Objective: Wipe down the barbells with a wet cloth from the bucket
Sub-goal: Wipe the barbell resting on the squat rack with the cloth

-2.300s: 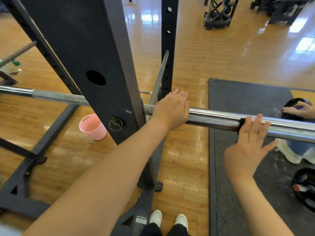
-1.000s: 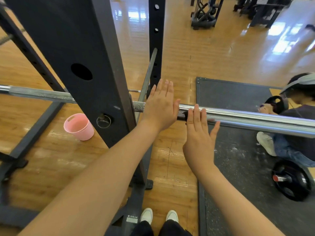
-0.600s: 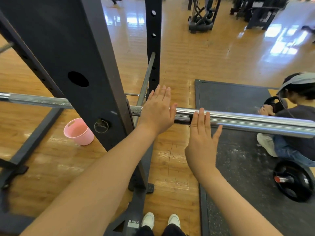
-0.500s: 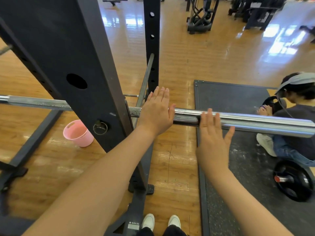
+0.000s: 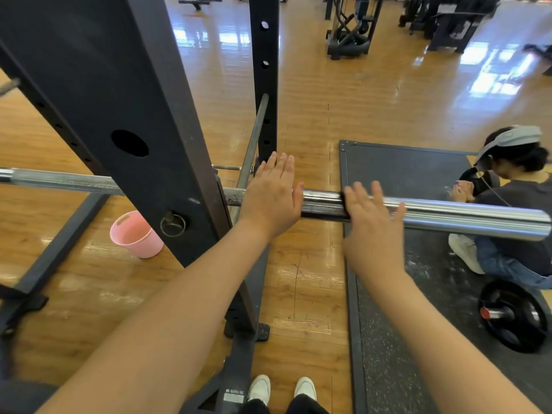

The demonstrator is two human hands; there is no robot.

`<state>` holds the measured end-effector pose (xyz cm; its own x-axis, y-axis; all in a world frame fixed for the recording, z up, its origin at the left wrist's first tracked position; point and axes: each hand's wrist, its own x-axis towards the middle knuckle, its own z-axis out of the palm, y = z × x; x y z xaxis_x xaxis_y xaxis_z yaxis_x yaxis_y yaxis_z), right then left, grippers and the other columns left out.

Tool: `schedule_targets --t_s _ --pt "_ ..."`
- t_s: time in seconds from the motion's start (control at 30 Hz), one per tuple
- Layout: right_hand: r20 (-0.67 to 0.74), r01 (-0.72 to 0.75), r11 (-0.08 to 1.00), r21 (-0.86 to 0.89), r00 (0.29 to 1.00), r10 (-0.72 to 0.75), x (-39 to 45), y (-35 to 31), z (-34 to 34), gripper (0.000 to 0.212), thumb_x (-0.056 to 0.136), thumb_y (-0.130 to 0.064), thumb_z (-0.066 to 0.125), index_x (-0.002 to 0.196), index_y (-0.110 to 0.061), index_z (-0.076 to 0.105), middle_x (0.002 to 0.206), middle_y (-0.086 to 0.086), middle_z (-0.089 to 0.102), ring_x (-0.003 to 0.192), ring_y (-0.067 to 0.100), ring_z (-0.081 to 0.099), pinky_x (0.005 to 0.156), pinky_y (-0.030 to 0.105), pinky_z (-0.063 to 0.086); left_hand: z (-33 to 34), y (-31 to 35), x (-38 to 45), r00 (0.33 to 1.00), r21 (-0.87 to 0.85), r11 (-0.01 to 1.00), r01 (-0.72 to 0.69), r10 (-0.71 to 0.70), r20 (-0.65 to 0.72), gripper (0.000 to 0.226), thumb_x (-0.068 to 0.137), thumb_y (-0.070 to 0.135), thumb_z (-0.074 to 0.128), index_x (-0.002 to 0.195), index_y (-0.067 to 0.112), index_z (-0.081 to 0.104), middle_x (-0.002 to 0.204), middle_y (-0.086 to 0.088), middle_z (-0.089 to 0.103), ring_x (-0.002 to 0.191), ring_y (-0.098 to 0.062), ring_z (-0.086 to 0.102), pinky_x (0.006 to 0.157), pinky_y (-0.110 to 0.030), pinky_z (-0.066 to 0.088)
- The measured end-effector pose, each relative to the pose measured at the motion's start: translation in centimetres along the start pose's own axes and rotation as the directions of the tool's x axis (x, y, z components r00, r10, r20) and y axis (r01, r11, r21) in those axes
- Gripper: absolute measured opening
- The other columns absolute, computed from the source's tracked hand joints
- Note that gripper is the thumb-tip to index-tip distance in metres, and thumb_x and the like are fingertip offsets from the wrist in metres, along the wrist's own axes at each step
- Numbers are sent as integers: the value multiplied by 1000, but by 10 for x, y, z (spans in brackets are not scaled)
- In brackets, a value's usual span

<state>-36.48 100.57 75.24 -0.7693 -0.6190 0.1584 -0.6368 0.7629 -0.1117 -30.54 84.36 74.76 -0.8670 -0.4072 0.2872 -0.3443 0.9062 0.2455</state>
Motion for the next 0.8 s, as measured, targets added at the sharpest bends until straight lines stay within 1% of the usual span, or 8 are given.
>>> schedule_targets --t_s 0.1,0.2,0.37,0.47,0.53,0.6,0.7,0.8 --pt "-24 -143 990 16 989 144 -3 31 -9 72 83 4 49 148 -14 24 156 3 19 146 24 3 112 56 1 0 -1 1 1000 -13 1000 -5 5 -6 63 93 34 22 145 -1 29 151 -17 32 143 -28 21 116 -33 9" --pt "-7 -183 983 1 983 183 -1 22 -9 67 86 0 49 148 -10 24 156 6 19 145 26 4 113 55 4 0 -2 1 1000 -8 1000 -11 11 -14 62 93 34 23 144 -2 30 150 -18 33 143 -29 23 116 -33 10" --pt "-29 76 995 69 997 -74 5 -40 5 67 91 -4 41 150 -12 13 158 6 9 146 24 -3 114 49 -1 2 -2 2 1000 11 1000 -16 17 -21 65 93 36 20 142 -4 34 146 -20 38 141 -31 28 116 -38 18" --pt "-49 110 989 98 993 -106 0 -31 9 70 87 4 42 150 -15 16 158 3 11 146 21 -2 113 49 -4 1 -1 1 1000 20 1000 -8 8 -2 63 93 34 23 143 -3 32 148 -19 36 142 -30 26 116 -38 17" --pt "-111 32 995 94 994 -21 -5 -6 11 75 80 11 43 148 -15 25 156 3 20 145 22 6 112 54 0 0 -1 1 1000 18 1000 -4 4 9 63 93 34 22 144 -1 30 150 -18 33 143 -28 23 116 -36 14" --pt "-132 -110 990 91 984 121 -9 25 11 79 75 14 47 146 -15 31 154 3 25 145 25 11 109 61 2 0 -1 1 1000 14 1000 -1 1 17 64 92 35 21 145 0 29 151 -16 31 143 -27 22 116 -34 12" --pt "-116 -289 951 112 946 302 -13 61 5 80 71 14 51 145 -10 34 154 7 26 144 28 10 106 67 0 1 -2 1 1000 11 1000 -3 3 21 64 92 35 20 145 0 29 151 -16 32 143 -27 22 116 -34 12" --pt "-124 -384 915 124 909 399 -11 62 7 77 73 12 51 146 -4 29 155 13 21 145 29 7 107 66 1 0 -2 2 999 13 1000 -2 2 39 64 93 35 20 145 0 29 150 -16 33 143 -27 23 116 -33 13"
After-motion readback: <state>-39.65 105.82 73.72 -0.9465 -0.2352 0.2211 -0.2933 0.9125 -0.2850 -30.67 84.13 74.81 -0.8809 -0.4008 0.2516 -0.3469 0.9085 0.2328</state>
